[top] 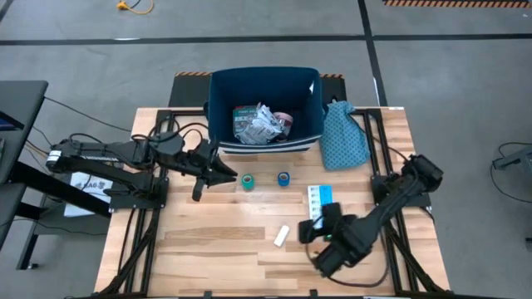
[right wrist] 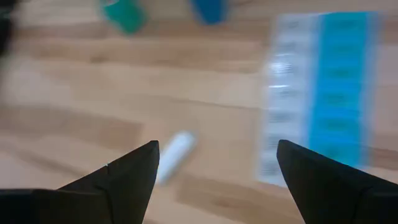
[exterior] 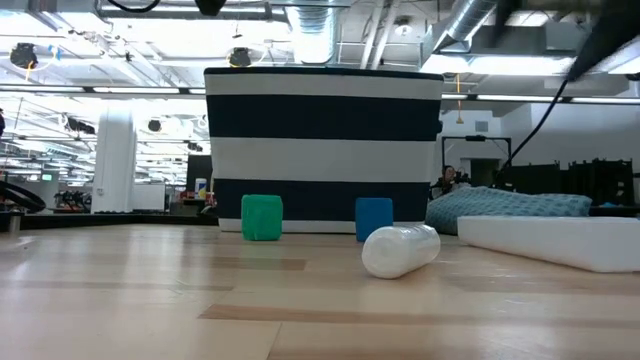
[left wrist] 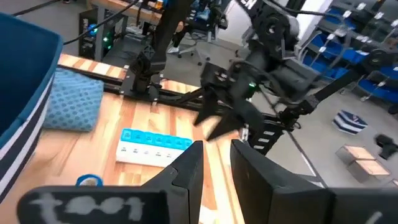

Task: Pick & place medical supplies in basket/bin
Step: Put the pill organizer into the bin

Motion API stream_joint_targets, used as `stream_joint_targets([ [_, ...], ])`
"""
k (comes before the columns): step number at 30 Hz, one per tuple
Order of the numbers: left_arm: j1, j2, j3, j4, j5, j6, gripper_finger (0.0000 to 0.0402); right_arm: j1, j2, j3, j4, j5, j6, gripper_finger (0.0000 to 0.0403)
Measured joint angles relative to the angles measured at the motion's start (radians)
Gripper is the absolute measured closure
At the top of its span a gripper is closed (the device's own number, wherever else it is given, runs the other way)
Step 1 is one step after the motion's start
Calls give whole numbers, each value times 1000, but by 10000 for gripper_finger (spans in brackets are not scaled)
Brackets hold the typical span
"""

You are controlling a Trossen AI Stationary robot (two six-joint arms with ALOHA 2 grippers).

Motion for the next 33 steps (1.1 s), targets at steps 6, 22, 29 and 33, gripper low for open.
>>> stream_joint_targets([
  [6,-12,1,0,-32,-84,1,333,-47,0,0,261,39,-405,86],
  [22,-86,174,0,122,-183,-37,333,-77,-242,-25,-31,332,-1091,86],
  [29,-139,307,0,290,-344,-70,333,-23,-458,-225,-88,420,-978,86],
  [33,-147,380,0,396,-377,-105,333,7,-623,-333,-157,479,-987,88],
])
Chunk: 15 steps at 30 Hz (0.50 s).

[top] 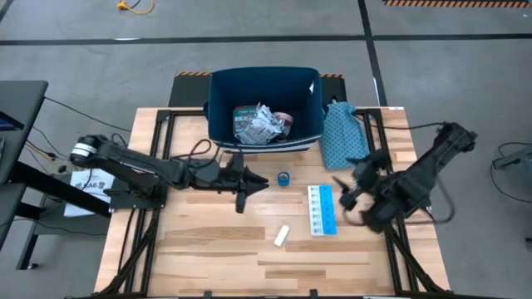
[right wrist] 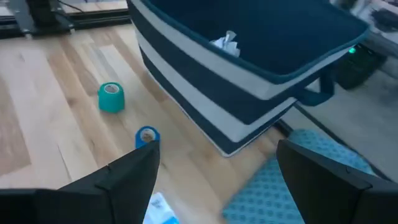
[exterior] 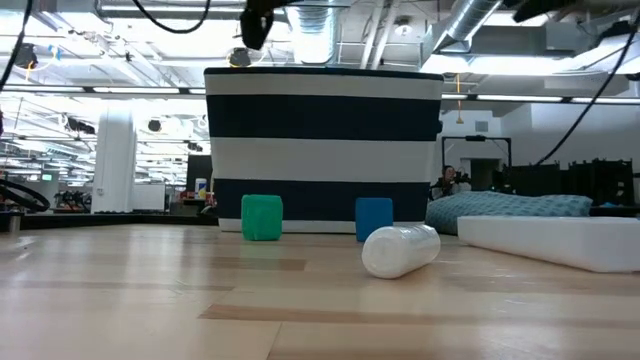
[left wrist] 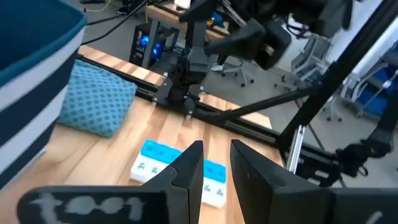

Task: Pick & place medical supplies in basket/bin
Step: Put the pill organizer into the bin

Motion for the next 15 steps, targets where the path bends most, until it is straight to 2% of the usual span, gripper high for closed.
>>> stream_joint_targets([
  [4,0,86,37,56,-9,-32,333,1,-186,-52,57,-29,-190,98],
  [8,0,183,130,45,-6,-43,333,-18,-357,-117,223,-203,-391,107],
  [11,0,253,217,33,16,-42,333,-47,-465,-196,326,-353,-436,108],
  [15,0,324,343,-73,22,-29,333,-70,-578,-320,434,-515,-404,108],
])
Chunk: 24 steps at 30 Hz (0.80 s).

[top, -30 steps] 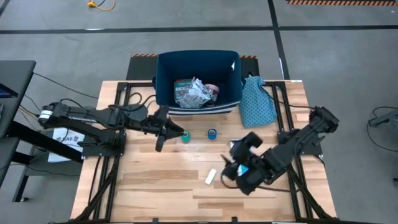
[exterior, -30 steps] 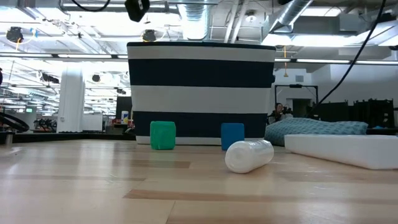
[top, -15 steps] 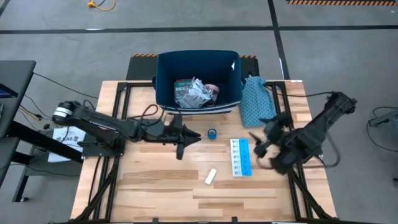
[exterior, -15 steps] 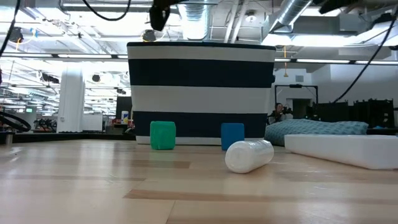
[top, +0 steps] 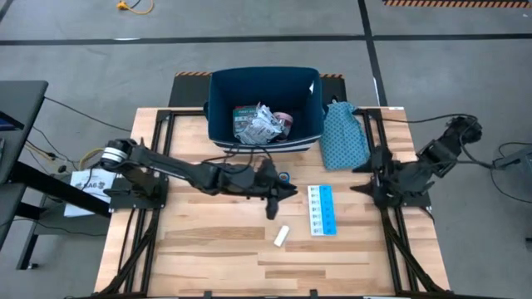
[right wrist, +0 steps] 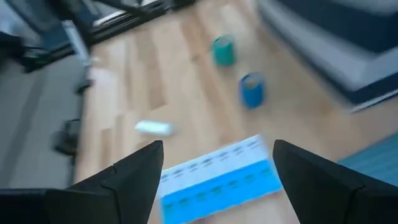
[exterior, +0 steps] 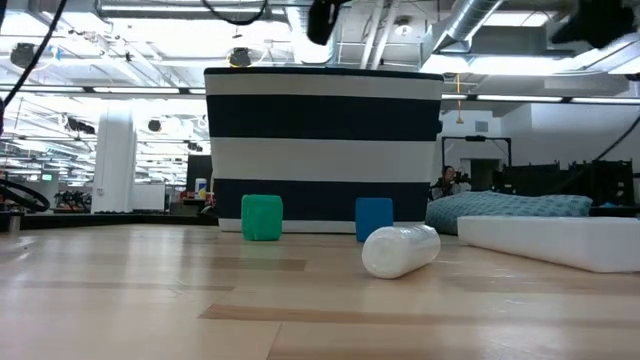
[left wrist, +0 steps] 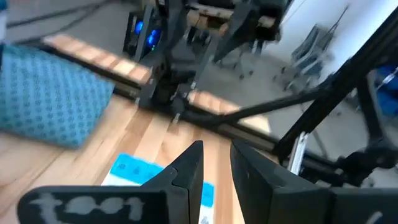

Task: Pick & place medical supplies in basket/bin
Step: Put the pill organizer into the bin

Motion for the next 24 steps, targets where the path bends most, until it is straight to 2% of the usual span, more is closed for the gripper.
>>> stream_joint_targets([
  [4,1,62,94,-100,0,2,333,-3,-65,-124,65,-77,128,108],
  [8,1,98,131,-114,12,-24,333,4,-103,-222,74,-68,335,107],
  [12,2,117,134,-113,19,-76,333,6,-99,-299,119,-60,450,107],
  [20,2,165,136,-68,21,-58,334,6,-101,-340,171,-34,494,107],
  [24,12,208,137,-114,52,-68,357,6,-101,-340,163,-36,540,107],
])
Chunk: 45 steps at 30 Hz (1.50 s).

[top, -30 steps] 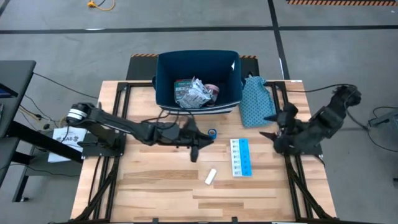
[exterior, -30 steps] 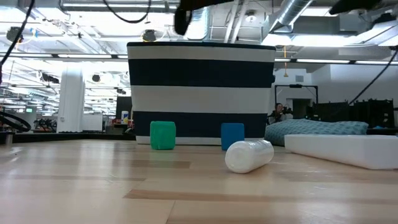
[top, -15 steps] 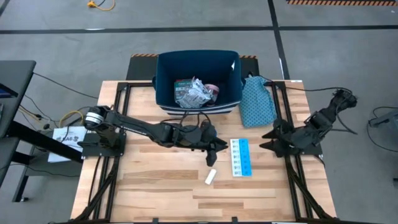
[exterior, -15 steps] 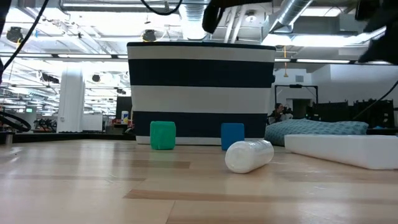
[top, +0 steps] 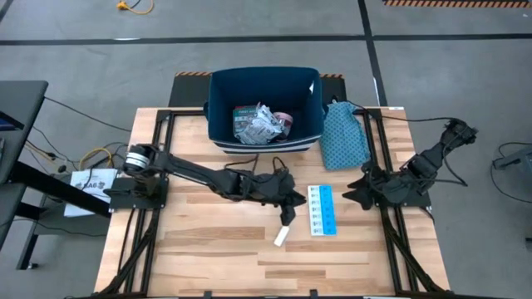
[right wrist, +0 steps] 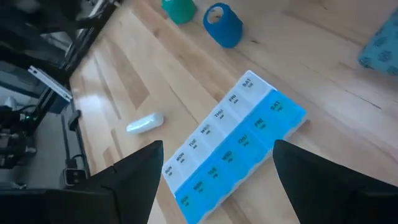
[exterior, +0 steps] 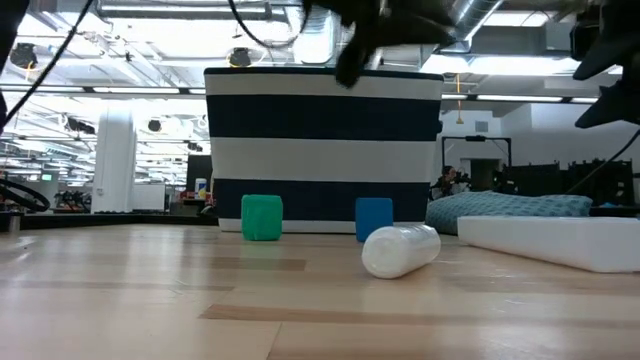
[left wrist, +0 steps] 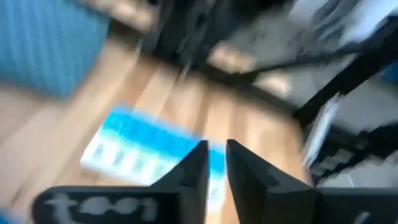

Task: Pick & place medical supplies in basket/bin
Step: Put the pill organizer into the bin

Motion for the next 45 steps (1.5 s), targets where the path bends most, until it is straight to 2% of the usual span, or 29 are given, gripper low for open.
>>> stream_joint_targets([
  [4,10,50,5,-29,57,-21,396,0,0,0,-17,-4,53,107],
  [10,28,72,4,-113,65,4,401,0,0,0,-61,-14,189,107],
  [15,51,70,6,-152,88,82,401,0,23,0,-80,-53,287,107],
  [24,65,109,17,-170,106,207,401,0,116,0,-52,-81,367,107],
  [29,60,220,115,-204,200,225,401,0,172,0,0,-83,369,107],
  [36,49,338,266,-311,255,283,401,0,235,0,0,-111,386,107],
  [45,49,367,309,-382,233,354,401,0,328,0,20,-161,411,107],
])
